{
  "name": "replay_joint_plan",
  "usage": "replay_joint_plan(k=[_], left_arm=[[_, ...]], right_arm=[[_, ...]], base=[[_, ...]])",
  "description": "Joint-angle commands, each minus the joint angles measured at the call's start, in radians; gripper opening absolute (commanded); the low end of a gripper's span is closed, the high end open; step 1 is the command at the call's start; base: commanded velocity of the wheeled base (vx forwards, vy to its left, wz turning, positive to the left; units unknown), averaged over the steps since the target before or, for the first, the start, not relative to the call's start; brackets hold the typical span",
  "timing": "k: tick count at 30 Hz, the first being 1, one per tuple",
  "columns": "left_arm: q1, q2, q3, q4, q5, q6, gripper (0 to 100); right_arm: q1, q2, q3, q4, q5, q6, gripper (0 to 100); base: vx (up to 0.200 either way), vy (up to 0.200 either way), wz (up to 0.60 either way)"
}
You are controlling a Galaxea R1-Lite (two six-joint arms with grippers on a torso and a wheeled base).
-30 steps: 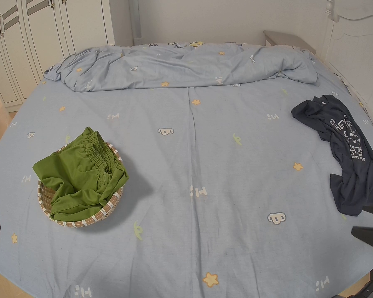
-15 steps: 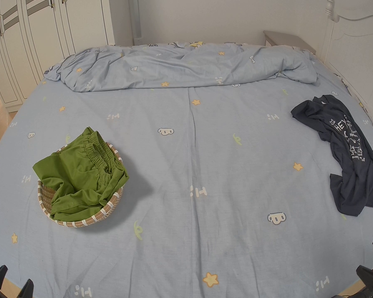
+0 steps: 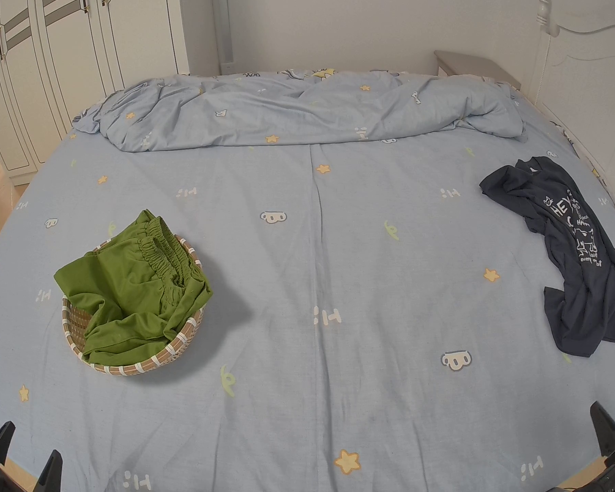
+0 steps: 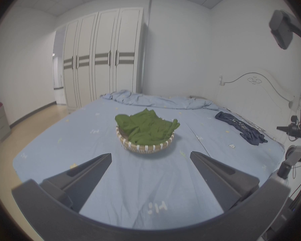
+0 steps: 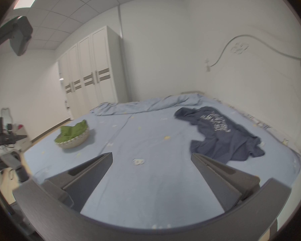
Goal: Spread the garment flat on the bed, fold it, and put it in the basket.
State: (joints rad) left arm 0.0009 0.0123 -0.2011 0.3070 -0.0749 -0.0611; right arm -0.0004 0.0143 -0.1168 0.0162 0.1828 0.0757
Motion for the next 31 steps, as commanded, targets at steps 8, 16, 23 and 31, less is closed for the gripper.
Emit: replay_joint_plan(k=[8,16,23,31], left_arm=[[0.001,-0.012,0.195,-0.287,0.092,0.063,100],[0.001,-0.012,0.2,-0.312,0.092,0.052,100],[0.001,-0.012,0.2,-0.312,0.089,0.058,100],[0.001,-0.012,0.2,-0.312,0.089,0.058,100]], right_arm=[[0.0,0.004,0.117,-0.051,-0.255,-0.021,100],[0.002,0.007,0.112,0.004,-0.144,-0.103,100],[-0.001,0.004,0.112,0.002,-0.143,-0.105,100],[-0.001,0.004,0.114,0.002,-0.143,-0.105,100]], base=[[0.0,0.0,0.0],[0.0,0.0,0.0],[0.0,0.0,0.0],[0.0,0.0,0.0]])
